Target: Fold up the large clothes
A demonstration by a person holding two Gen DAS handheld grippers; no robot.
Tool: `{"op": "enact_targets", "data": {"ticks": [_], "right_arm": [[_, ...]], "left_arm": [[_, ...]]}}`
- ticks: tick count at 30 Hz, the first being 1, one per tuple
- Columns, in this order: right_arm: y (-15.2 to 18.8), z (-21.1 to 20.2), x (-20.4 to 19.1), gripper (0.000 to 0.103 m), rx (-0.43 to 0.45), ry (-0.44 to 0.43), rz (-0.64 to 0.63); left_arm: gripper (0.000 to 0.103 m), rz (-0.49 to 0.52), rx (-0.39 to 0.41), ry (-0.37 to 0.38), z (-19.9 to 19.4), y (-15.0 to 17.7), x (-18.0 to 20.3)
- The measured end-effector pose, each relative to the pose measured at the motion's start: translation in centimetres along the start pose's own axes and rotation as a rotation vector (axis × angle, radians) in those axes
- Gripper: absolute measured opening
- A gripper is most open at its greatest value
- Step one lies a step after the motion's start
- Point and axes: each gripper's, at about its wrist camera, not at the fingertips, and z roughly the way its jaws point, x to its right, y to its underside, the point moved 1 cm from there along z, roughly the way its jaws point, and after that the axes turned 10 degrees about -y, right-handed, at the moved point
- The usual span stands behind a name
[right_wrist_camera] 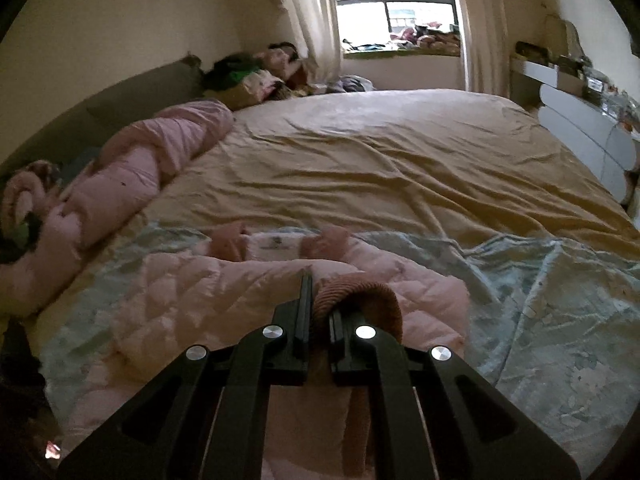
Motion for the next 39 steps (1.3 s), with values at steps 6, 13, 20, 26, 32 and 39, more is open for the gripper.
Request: {"op": "enact_targets", "data": {"ticks": [6,13,20,26,32,39], "right_arm": [[1.6,1.7,0.8,0.006,-0.007,0.056,0.002],[2.8,3.2,2.1,0.01,-0.033,0.08,0.063],[2.7,2.5,3.4,0.035,-0.017,0.084,0.18],[2.1,-0.8,0.1,0.055,0.093,0.143,0.054],[2.8,0.5,-4.6,0.055,0.035,0.04,-0.075],[3.6,3.8,-8.1,0.055,-0.047,-0.014,-0.128]], "left_arm": [[0.094,0.01,0.018,0.026,0.6,-1.7,0.7],[0.094,0.053,0.001,0.072,3.3,-3.2,3.2],[0.094,0.082,-0.045,0.096,5.8,-3.9,4.7],[0.094,0.095,-0.075,0.077,7.6,-4.0,5.3],[0.093,0.143,-0.09,0.079,9.5,-4.2,6.3],[0.083,0.172,-0.103,0.055,12.0,-3.4,6.4]]}}
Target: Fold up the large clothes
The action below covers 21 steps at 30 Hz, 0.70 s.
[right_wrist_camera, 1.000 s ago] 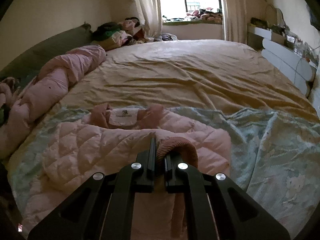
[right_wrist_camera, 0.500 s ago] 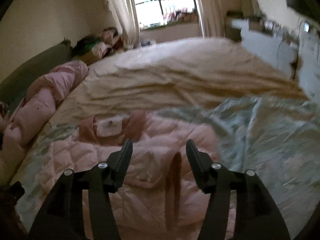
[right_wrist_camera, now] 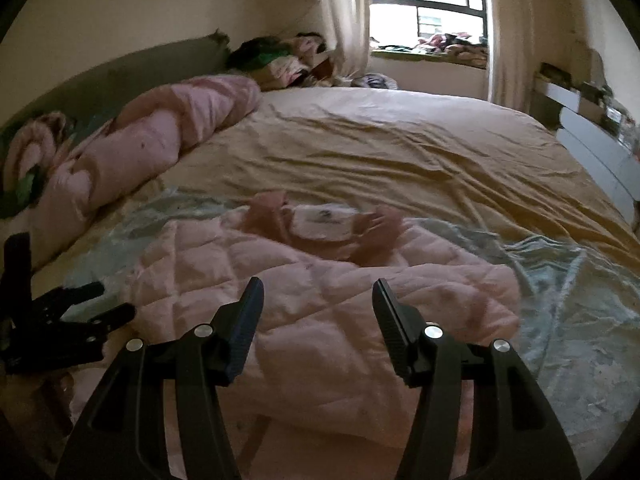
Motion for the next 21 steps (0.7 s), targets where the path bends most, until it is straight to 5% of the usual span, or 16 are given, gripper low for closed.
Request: {"op": "enact_targets", "data": {"ticks": [4,19,21], "right_arm": [[0.3,1.8,-1.4,0.057,-0.042,-0.018,-0.025],[1.9,7.9,-2.7,0.064,-0.178,0.02,-0.03],[2.1,8.6,-2.6,0.071,-0.2,0.036,-0.03]], "left_arm": [[0.069,-0.001,-0.052,0.024,2.4,1.0,-0.4],[0.069,-0.003,-0.104,0.052,4.6,2.4,-1.2],[0.069,-0.006,-0.104,0.056,4.6,2.4,-1.4]]}}
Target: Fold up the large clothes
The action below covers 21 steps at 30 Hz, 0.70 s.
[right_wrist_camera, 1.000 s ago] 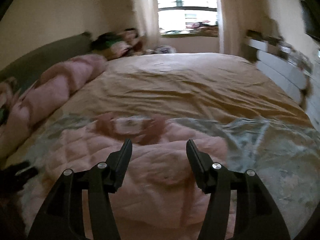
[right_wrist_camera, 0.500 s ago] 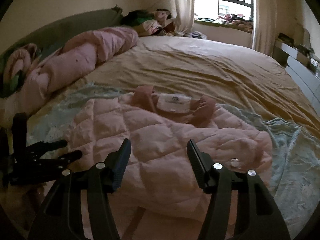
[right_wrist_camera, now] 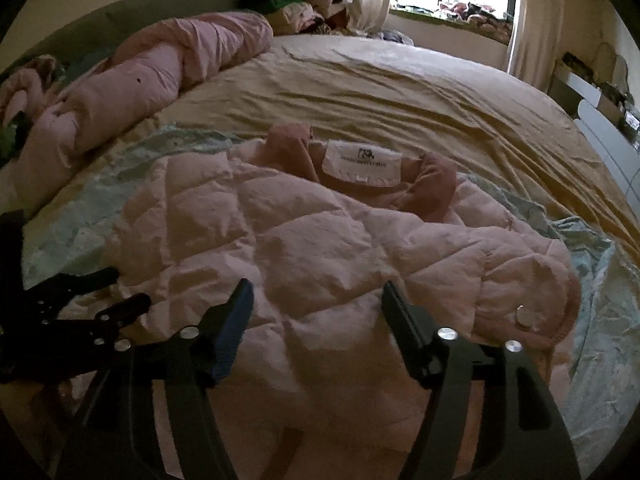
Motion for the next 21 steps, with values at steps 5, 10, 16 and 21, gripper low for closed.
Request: {"op": "enact_targets", "data": {"ticks": [5,10,16,21], "right_arm": [[0.8,2.8,1.1,0.073,-0.098,0.041,0.014],[1.5,4.6,2.6,0.075,-0.12,-0.003,0.074],[1.8,5.0,2.7,0.076,-0.112,0.003,0.087],[1.7,4.5,2.4,0.077,-0.105,0.005,0.091]], "left_arm": [[0.069,-0.002,-0.003,0.01,0.0,0.0,0.4],[0.069,0.008,-0.004,0.009,0.1,0.1,0.3],[0.069,0.0,-0.01,0.024,0.2,0.1,0.0],[0.069,-0.009,-0.009,0.032,0.2,-0.1,0.0]]}}
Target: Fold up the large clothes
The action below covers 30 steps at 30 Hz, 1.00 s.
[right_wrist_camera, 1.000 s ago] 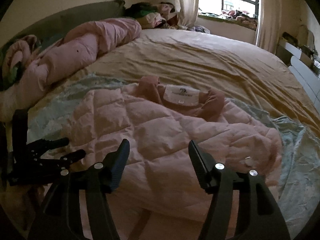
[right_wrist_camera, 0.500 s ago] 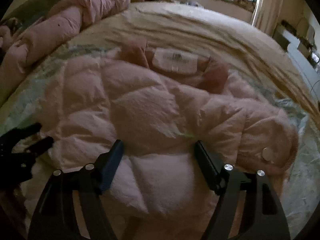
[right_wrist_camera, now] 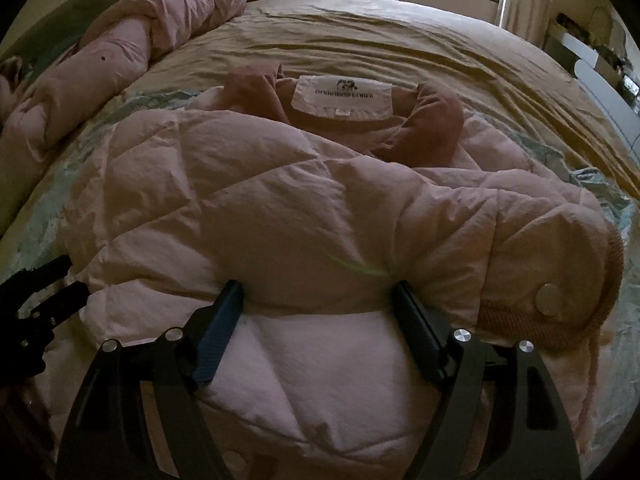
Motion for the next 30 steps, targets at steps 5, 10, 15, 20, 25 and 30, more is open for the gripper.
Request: {"op": "enact_targets", "data": {"ticks": [5,10,15,20,25,30], "right_arm": [[0.1,-2.4,0.0,0.083,0.06,-0.031,0.033],[0.6,-5.4,0.7,0.09,0.148,-0.047,0.089],[0.7,-8.0,1.2,0.097,0.223,-0.056,0.13],[1.2,-9.2,1.2,0.097,0.244,-0.063,0.142],[1.6,-10.1,0.7,0.097,0.252,-0.068,0.141],[1.8,-11.0,0.4,0.097,0.27,-0.07,0.141]], "left_arm": [[0.069,-0.009,0.005,0.006,-0.6,-0.1,0.0],[0.069,-0.016,0.009,0.017,-1.3,0.0,-0.1],[0.075,-0.018,0.022,0.037,-2.5,-0.3,-0.5],[0.091,-0.057,0.054,0.038,-4.4,-0.4,-1.5],[0.094,-0.088,0.068,-0.004,-5.4,-0.6,-2.5],[0.094,-0.115,0.074,-0.017,-6.1,-0.5,-3.3]]}}
